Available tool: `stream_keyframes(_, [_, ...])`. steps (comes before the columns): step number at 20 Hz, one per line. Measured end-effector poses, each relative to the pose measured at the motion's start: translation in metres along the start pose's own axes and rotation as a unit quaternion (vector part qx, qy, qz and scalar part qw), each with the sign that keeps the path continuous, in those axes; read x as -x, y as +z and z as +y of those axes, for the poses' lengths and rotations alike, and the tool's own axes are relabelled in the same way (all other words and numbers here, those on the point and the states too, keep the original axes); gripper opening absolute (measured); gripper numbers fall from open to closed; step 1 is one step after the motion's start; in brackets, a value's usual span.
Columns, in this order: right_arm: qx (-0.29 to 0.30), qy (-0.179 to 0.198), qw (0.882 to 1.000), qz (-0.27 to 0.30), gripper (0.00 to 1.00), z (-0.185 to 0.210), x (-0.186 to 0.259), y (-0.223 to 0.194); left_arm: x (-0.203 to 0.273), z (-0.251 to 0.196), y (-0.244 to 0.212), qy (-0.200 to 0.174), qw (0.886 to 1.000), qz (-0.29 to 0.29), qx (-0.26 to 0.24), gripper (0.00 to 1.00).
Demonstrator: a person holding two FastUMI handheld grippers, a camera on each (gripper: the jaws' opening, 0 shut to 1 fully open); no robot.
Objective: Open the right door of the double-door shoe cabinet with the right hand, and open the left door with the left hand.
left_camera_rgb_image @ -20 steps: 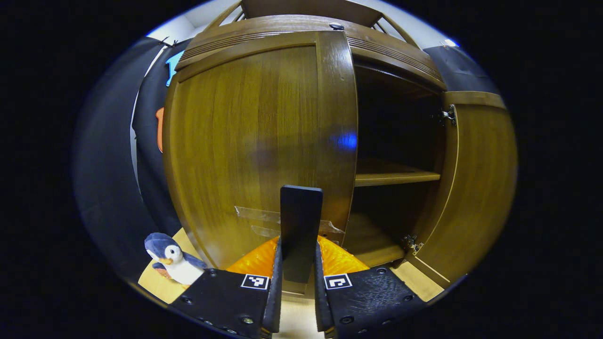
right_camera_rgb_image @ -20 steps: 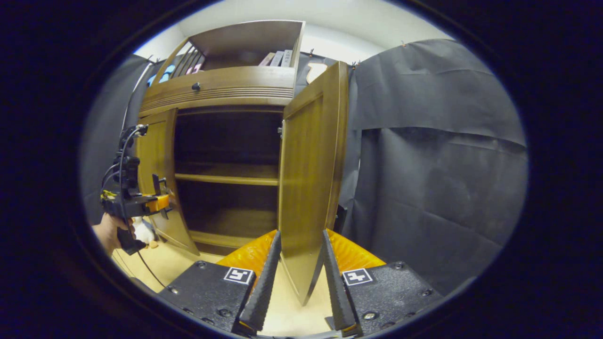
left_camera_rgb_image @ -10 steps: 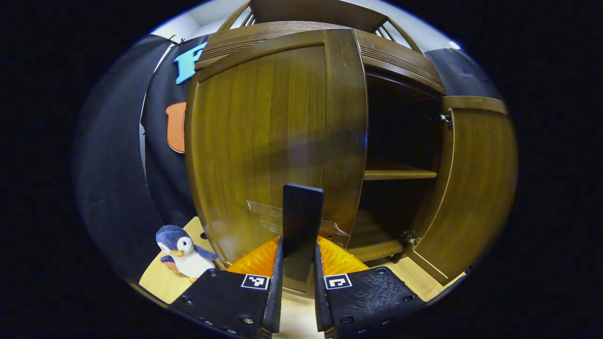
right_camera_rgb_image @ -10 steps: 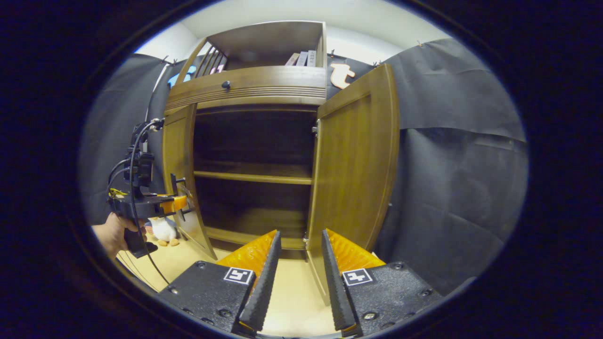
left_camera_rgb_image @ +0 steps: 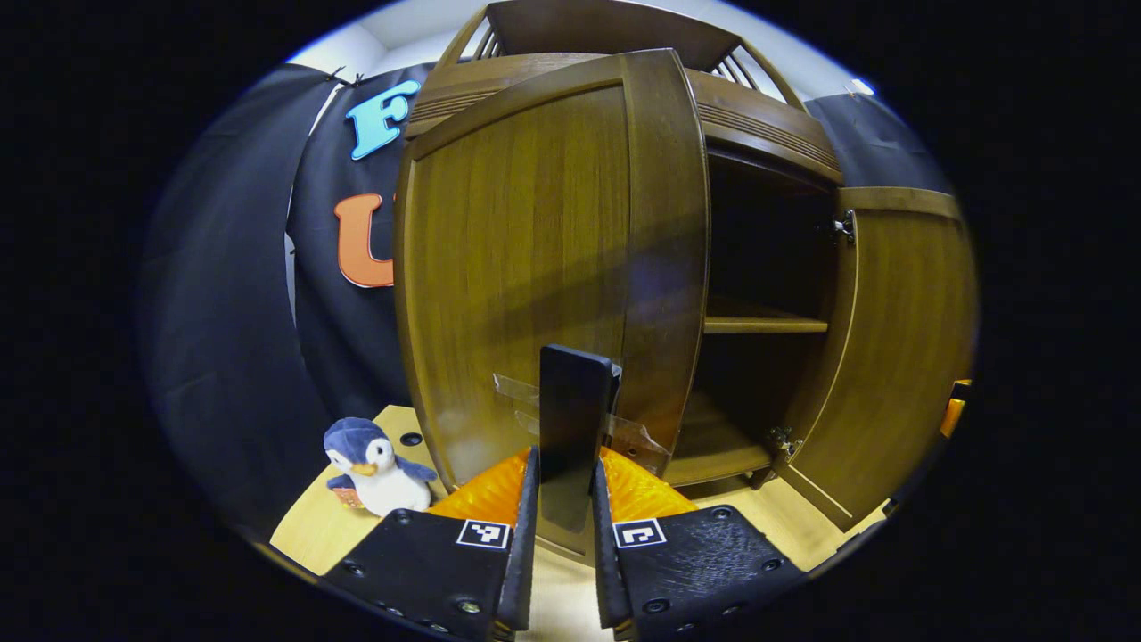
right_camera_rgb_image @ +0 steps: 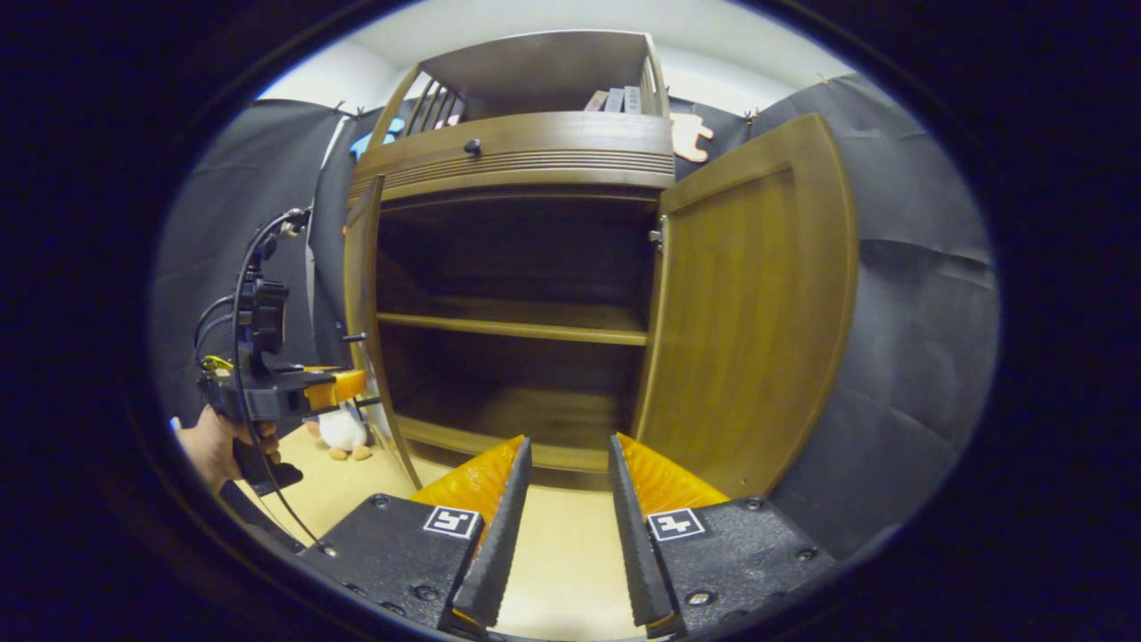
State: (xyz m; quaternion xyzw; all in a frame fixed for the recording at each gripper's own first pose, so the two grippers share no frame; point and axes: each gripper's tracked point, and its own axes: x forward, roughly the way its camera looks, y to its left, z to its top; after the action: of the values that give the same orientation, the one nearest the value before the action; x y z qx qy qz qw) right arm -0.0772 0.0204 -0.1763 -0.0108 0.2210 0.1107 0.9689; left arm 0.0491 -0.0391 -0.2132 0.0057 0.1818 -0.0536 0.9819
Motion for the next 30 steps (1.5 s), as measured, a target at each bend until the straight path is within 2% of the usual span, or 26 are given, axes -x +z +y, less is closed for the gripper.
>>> stream_keyframes(7, [0.004, 0.034, 0.999, 0.003, 0.55, 0.020, -0.014, -0.002, 0.016, 0.017, -0.005, 0.021, 1.000, 0.002, -0.001, 0.28])
stream_keyframes(17, [0.003, 0.070, 0.997, 0.010, 0.55, 0.045, -0.030, -0.004, 0.048, 0.061, -0.012, 0.073, 0.997, 0.007, 0.006, 0.28])
stream_keyframes(18, [0.004, 0.072, 0.997, 0.011, 0.62, 0.047, -0.030, -0.004, 0.051, 0.064, -0.013, 0.077, 0.997, 0.008, 0.008, 0.28])
stream_keyframes(19, [0.003, 0.076, 0.997, 0.011, 0.62, 0.049, -0.030, -0.005, 0.053, 0.069, -0.013, 0.081, 0.997, 0.008, 0.010, 0.28])
stream_keyframes(20, [0.003, 0.078, 0.997, 0.012, 0.62, 0.052, -0.032, -0.004, 0.055, 0.072, -0.014, 0.082, 0.997, 0.010, 0.013, 0.28])
stream_keyframes(21, [0.004, 0.080, 0.997, 0.012, 0.55, 0.055, -0.030, -0.005, 0.058, 0.073, -0.016, 0.081, 0.996, 0.012, 0.017, 0.28])
stream_keyframes(22, [0.005, 0.083, 0.996, 0.013, 0.55, 0.058, -0.031, -0.004, 0.060, 0.075, -0.017, 0.081, 0.997, 0.012, 0.017, 0.28])
stream_keyframes(23, [0.006, 0.083, 0.996, 0.013, 0.62, 0.059, -0.033, -0.004, 0.061, 0.077, -0.017, 0.082, 0.996, 0.011, 0.014, 0.28])
stream_keyframes(25, [0.007, 0.087, 0.996, 0.013, 0.62, 0.063, -0.034, -0.004, 0.065, 0.082, -0.018, 0.087, 0.996, 0.010, 0.005, 0.28])
stream_keyframes(26, [0.008, 0.089, 0.996, 0.013, 0.55, 0.065, -0.034, -0.002, 0.066, 0.084, -0.018, 0.088, 0.996, 0.009, 0.007, 0.28])
stream_keyframes(30, [0.011, 0.092, 0.996, 0.011, 0.55, 0.069, -0.035, -0.001, 0.070, 0.093, -0.019, 0.090, 0.996, 0.009, 0.012, 0.28])
